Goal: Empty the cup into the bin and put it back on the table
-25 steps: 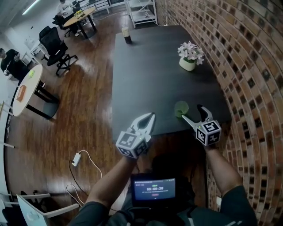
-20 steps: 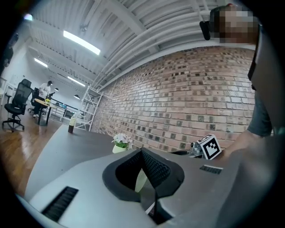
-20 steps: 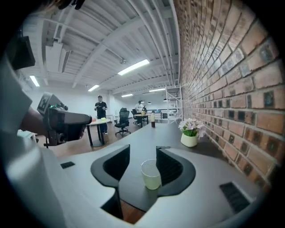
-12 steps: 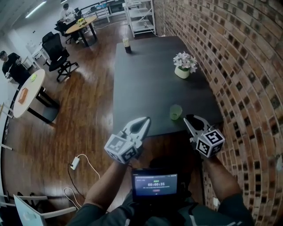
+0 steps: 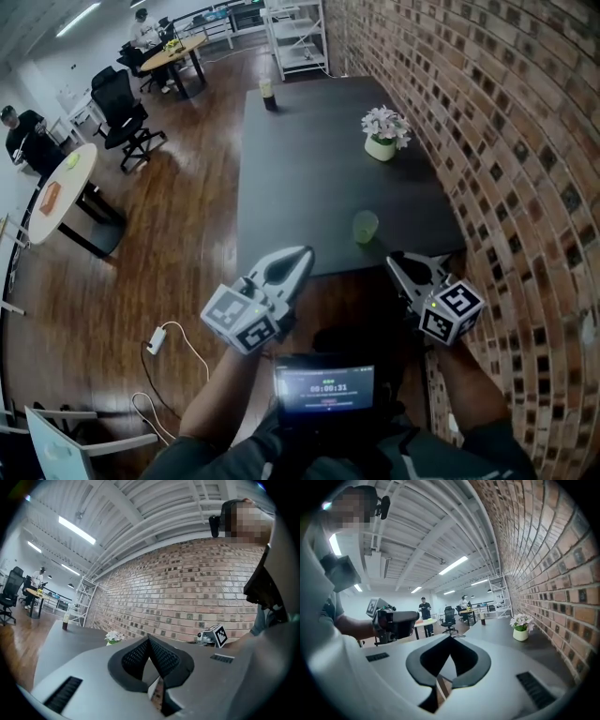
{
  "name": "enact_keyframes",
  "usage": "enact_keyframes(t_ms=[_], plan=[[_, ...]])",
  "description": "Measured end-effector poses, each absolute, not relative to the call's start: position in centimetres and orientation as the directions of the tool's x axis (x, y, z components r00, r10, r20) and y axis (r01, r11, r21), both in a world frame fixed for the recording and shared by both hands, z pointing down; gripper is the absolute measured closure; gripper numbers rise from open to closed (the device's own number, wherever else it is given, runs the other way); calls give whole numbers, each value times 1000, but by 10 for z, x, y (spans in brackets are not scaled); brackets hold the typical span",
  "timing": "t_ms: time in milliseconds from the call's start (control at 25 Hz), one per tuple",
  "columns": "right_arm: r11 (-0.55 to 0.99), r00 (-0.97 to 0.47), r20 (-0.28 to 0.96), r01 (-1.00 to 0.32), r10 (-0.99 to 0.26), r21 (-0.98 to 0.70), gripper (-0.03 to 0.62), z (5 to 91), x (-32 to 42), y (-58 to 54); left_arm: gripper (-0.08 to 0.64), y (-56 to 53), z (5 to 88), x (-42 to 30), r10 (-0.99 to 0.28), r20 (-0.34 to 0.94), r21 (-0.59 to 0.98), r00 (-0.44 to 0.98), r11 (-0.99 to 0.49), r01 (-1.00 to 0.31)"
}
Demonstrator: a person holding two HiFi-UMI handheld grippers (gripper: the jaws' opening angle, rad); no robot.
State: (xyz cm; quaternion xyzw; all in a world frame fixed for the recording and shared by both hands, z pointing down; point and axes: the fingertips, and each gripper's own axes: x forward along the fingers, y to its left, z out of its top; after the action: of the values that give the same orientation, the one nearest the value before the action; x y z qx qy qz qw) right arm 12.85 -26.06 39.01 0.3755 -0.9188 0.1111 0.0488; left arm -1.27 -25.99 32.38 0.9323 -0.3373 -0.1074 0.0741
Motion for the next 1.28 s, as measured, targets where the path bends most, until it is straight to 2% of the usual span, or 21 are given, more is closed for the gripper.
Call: enact_keyframes(t_ms=[280,800,1280], plan=[[723,-743,168,-669,-648,-172,592,391,125,-245,566,-248,325,-12,-655,-151,206,741,-754,-624],[715,-732,191,-680,-653,-161,594,390,128,-250,566,-247,319,7,-592,-136,148,794,-805,-575],[718,-735,197,-677,-648,-162,594,390,127,-256,566,-250,323,11,-589,-123,138,799,-807,-574]])
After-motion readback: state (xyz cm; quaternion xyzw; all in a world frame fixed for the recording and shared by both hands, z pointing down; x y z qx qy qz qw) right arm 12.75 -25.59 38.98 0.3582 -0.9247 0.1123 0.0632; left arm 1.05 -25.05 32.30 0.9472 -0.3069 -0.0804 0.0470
